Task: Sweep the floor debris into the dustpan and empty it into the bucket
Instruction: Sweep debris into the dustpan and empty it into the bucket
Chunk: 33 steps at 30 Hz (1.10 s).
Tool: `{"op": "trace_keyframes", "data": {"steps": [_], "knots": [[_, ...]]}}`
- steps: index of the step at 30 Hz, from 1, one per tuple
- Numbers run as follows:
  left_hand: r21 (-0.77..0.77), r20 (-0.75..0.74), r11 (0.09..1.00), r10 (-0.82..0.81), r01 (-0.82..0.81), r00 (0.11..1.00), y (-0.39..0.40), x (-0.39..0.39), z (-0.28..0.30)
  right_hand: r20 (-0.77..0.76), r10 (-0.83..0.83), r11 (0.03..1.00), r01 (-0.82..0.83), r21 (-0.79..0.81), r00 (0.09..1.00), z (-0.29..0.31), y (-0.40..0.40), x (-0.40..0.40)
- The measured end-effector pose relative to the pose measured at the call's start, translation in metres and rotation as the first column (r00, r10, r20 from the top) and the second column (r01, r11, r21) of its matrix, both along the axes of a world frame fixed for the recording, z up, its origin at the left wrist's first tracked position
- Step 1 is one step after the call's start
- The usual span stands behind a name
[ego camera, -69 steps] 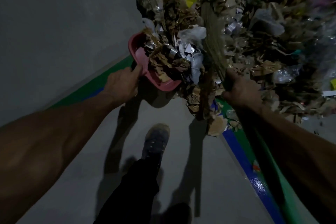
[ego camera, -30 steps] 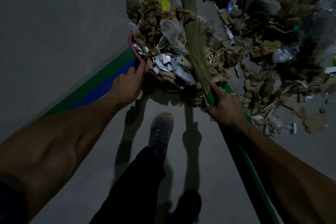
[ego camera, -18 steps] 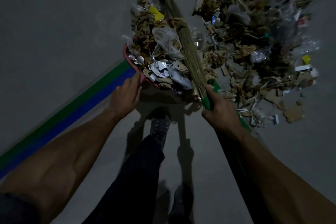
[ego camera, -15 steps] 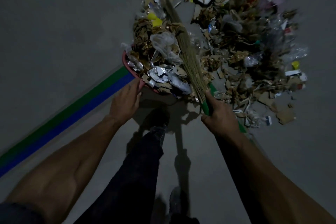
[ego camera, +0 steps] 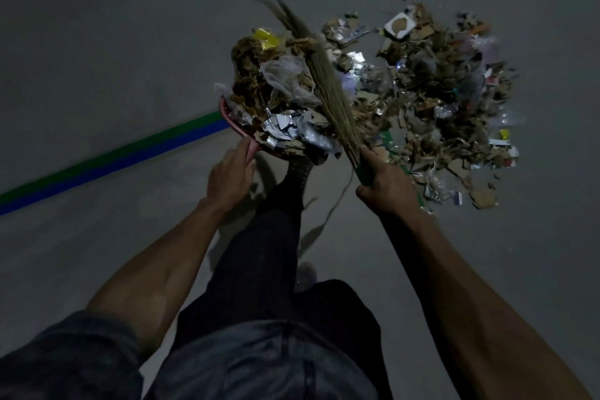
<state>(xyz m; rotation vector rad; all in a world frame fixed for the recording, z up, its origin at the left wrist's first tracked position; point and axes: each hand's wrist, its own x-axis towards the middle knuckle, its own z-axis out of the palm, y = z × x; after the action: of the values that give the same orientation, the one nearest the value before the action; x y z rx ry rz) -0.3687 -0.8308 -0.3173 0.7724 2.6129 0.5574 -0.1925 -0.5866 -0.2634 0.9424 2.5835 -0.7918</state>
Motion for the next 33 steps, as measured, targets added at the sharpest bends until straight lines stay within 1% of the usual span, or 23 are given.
{"op": "trace_keyframes", "data": {"steps": [3,7,12,14,19,21,29,33], "knots": [[-0.012,0.003,0.997,0.078,-0.078,0.997,-0.055,0.037,0.046,-0.033,0.052,0.998,-0.053,-0.030,0.998,0.042,-0.045,0.020],[-0.027,0.032,0.974,0.226,-0.225,0.974,-0.125,0.080,0.095,0.022,0.216,0.976,-0.216,-0.034,0.976,0.085,-0.104,0.030],[-0.055,0.057,0.912,0.409,-0.406,0.911,-0.214,0.122,0.130,0.040,0.354,0.934,-0.351,-0.075,0.934,0.119,-0.176,0.028],[-0.062,0.057,0.878,0.479,-0.475,0.876,-0.250,0.137,0.137,0.026,0.405,0.913,-0.402,-0.071,0.914,0.124,-0.207,0.025],[-0.013,0.049,0.803,0.596,-0.596,0.802,-0.356,0.160,0.140,0.043,0.528,0.849,-0.528,-0.030,0.848,0.128,-0.304,0.008],[0.020,0.051,0.783,0.621,-0.622,0.782,-0.385,0.164,0.138,0.046,0.555,0.832,-0.555,-0.008,0.831,0.130,-0.332,-0.002],[0.062,0.036,0.670,0.739,-0.739,0.673,-0.565,0.170,0.139,0.040,0.691,0.720,-0.692,0.042,0.722,0.136,-0.515,-0.043],[0.063,0.046,0.584,0.808,-0.809,0.587,-0.642,0.168,0.142,0.025,0.752,0.658,-0.752,0.028,0.659,0.139,-0.597,-0.073]]}}
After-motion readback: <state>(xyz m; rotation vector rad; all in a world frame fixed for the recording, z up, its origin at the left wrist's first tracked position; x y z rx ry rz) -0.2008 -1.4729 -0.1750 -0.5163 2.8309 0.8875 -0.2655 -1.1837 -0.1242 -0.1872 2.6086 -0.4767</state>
